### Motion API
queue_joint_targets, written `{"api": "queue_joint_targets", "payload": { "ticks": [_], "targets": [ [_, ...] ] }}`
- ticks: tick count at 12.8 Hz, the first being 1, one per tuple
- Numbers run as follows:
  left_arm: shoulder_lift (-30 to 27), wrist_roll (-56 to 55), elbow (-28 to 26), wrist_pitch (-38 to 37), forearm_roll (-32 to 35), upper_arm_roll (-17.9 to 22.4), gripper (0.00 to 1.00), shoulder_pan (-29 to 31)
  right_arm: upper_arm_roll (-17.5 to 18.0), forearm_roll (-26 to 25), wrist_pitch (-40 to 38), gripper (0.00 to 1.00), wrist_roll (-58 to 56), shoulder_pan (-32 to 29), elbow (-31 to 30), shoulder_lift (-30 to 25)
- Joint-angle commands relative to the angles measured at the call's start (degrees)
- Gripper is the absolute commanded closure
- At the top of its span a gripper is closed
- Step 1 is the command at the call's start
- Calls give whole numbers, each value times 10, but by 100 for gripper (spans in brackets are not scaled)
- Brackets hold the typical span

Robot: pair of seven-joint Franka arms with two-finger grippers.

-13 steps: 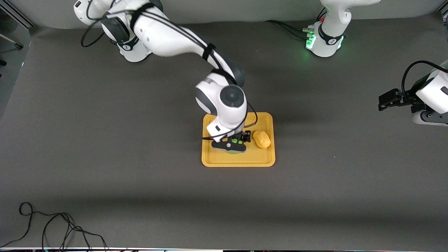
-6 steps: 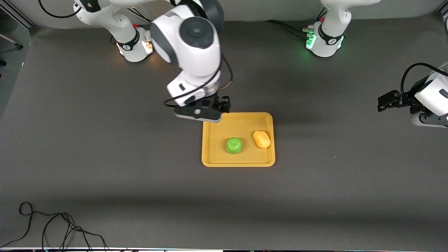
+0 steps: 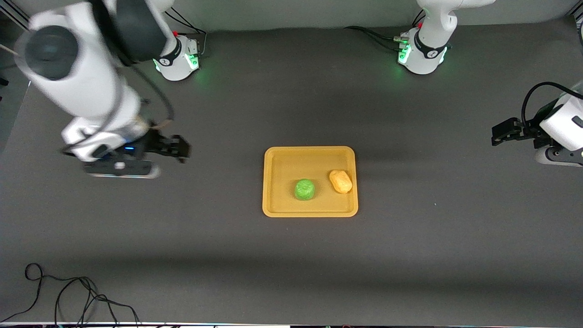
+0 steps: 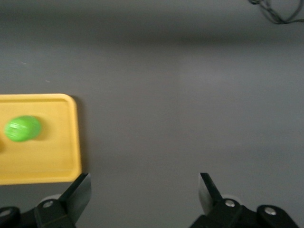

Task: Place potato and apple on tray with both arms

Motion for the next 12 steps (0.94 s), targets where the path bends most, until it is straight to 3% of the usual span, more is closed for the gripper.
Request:
{"api": "queue_joint_targets", "payload": {
  "ticks": [1, 6, 12],
  "targets": [
    [5, 9, 13, -5, -5, 1, 0, 0, 12, 28, 15, 0, -79, -76, -101, -83],
    [6, 10, 12, -6, -5, 1, 0, 0, 12, 30, 15, 0, -190, -186, -115, -102],
    [6, 11, 12, -9, -5, 1, 0, 1, 7, 31, 14, 0, -196, -202, -110, -93]
  ]
}}
